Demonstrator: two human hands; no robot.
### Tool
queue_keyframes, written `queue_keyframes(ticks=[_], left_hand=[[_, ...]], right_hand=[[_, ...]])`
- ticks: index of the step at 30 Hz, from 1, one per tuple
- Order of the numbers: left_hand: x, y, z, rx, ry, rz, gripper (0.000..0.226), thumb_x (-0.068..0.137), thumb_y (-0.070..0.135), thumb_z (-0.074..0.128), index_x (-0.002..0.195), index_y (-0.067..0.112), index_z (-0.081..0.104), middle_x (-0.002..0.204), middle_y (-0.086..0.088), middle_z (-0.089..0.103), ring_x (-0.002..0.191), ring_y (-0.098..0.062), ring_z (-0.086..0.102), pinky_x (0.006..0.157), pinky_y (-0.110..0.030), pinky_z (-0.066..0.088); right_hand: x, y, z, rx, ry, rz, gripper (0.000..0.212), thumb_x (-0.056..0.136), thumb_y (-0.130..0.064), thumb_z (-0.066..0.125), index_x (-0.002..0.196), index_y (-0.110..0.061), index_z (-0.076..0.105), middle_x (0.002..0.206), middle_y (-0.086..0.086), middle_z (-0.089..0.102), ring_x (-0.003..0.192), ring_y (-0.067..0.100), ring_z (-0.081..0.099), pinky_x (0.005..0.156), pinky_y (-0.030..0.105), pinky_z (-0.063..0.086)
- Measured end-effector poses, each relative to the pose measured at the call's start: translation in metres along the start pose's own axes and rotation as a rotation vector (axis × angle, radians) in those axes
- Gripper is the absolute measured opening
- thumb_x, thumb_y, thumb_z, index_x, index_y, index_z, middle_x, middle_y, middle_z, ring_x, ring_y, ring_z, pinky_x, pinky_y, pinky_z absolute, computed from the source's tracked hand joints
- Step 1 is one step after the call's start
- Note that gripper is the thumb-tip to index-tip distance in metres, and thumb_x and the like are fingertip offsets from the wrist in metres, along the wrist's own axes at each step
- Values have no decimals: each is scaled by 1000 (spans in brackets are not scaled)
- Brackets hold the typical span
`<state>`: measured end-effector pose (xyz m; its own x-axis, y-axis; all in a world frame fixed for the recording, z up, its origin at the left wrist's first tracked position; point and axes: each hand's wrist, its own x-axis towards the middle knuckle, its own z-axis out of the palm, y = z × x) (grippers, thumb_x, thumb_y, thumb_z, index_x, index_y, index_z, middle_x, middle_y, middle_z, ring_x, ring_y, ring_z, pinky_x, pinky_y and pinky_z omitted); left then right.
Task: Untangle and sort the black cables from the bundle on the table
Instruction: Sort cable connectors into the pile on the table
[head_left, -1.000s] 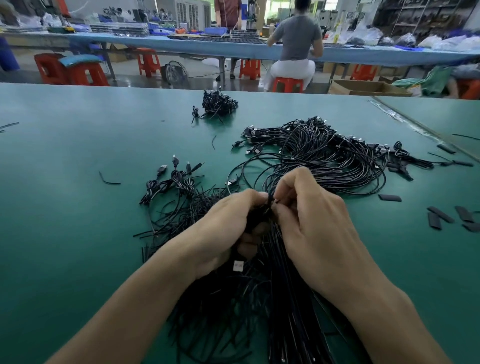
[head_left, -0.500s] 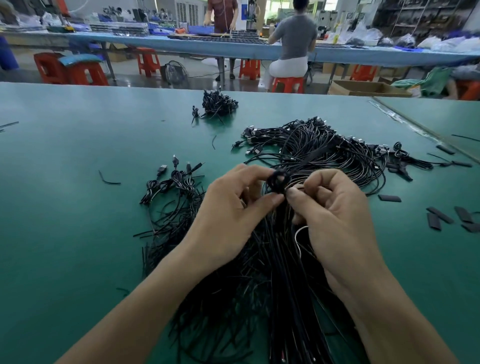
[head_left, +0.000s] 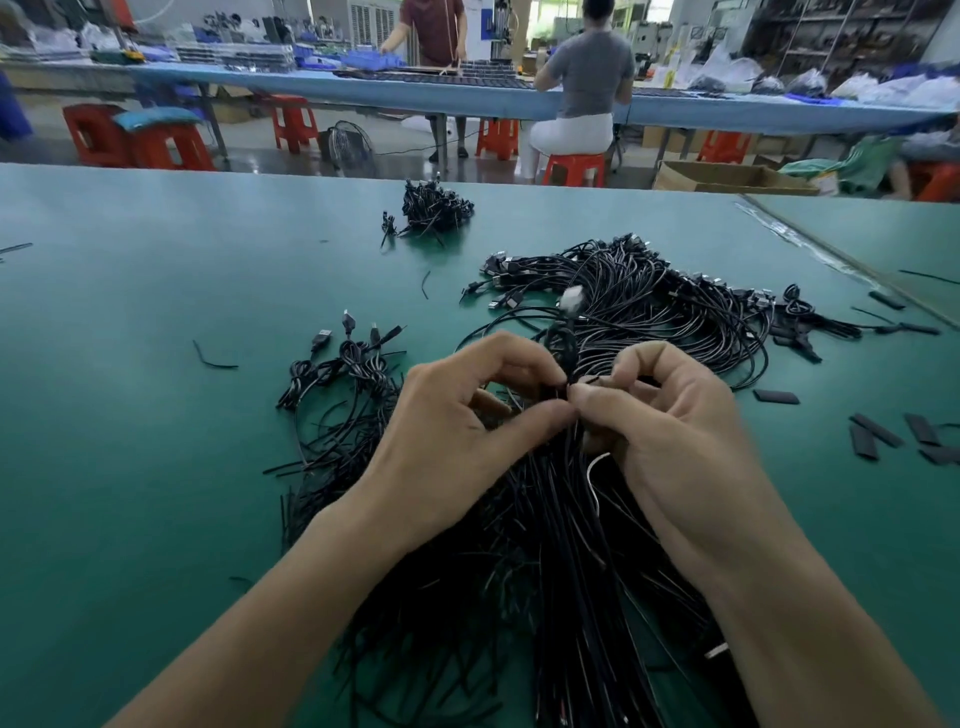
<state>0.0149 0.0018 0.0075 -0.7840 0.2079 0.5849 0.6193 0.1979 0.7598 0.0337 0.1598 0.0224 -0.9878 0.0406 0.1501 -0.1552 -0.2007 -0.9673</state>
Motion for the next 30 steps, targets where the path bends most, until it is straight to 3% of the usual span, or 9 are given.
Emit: queue_keyframes(ticks=[2, 5, 9, 12, 16, 21, 25, 28, 30], left_hand=[[-1, -1, -1, -5, 5, -33, 40, 82, 24, 79, 105, 40, 51, 93, 11, 74, 84, -12, 68, 69, -26, 52], [1, -2, -3, 100, 37, -55, 51, 80, 31, 81, 115, 49, 48, 95, 22, 71, 79, -8, 63, 63, -19, 47], [3, -6, -7, 227, 21, -70, 29, 80, 33, 80, 105, 39, 70, 78, 14, 56, 66, 1, 48, 59, -11, 38], [2, -6, -5, 146, -23, -103, 24, 85, 29, 77, 97, 48, 69, 69, 5, 57, 54, -1, 47, 53, -11, 38], [2, -3, -5, 56, -70, -130, 24, 93, 21, 70, 106, 41, 69, 76, 7, 71, 63, -15, 68, 63, -37, 58], [2, 4, -1, 5, -28, -157, 24, 91, 33, 51, 104, 36, 72, 86, 5, 73, 74, -40, 64, 67, -54, 56], [4, 9, 1, -61, 37, -168, 27, 86, 55, 60, 86, 31, 72, 63, -2, 62, 55, -27, 50, 54, -42, 45], [5, 7, 0, -125, 9, -215, 21, 77, 45, 75, 83, 26, 69, 69, -7, 69, 59, -28, 57, 58, -49, 48], [6, 5, -4, -194, -29, -233, 25, 74, 29, 81, 90, 29, 63, 81, -8, 75, 69, -22, 69, 64, -39, 54]], right_hand=[[0, -2, -1, -58, -7, -33, 31, 85, 4, 67, 74, -19, 50, 66, -1, 59, 59, 10, 52, 57, 22, 46], [-1, -1, 0, -102, -9, -50, 29, 87, 2, 68, 76, -19, 52, 64, -5, 57, 57, 7, 51, 56, 19, 47], [0, 5, 1, -81, -4, -19, 27, 88, 2, 68, 79, -18, 51, 68, -3, 57, 58, 7, 50, 56, 18, 47], [1, 8, 1, -60, 12, -9, 22, 88, 0, 69, 81, -15, 54, 73, 0, 59, 62, 8, 53, 59, 22, 47], [3, 10, -1, -39, -4, -32, 27, 87, 5, 66, 77, -19, 58, 67, -6, 61, 63, 6, 56, 56, 21, 47], [3, 12, -1, -24, -11, -48, 36, 84, 11, 65, 73, -20, 50, 65, -4, 57, 60, 8, 52, 55, 19, 45], [2, 13, 3, -107, -26, -120, 36, 87, 6, 68, 73, -22, 49, 64, -7, 56, 60, 9, 46, 53, 19, 41], [2, 15, 2, -178, -14, -160, 33, 87, 6, 66, 76, -20, 49, 65, -7, 56, 61, 9, 47, 55, 19, 41], [2, 12, 0, -184, -12, -171, 30, 84, -2, 68, 75, -23, 50, 68, -2, 59, 64, 11, 50, 59, 22, 45]])
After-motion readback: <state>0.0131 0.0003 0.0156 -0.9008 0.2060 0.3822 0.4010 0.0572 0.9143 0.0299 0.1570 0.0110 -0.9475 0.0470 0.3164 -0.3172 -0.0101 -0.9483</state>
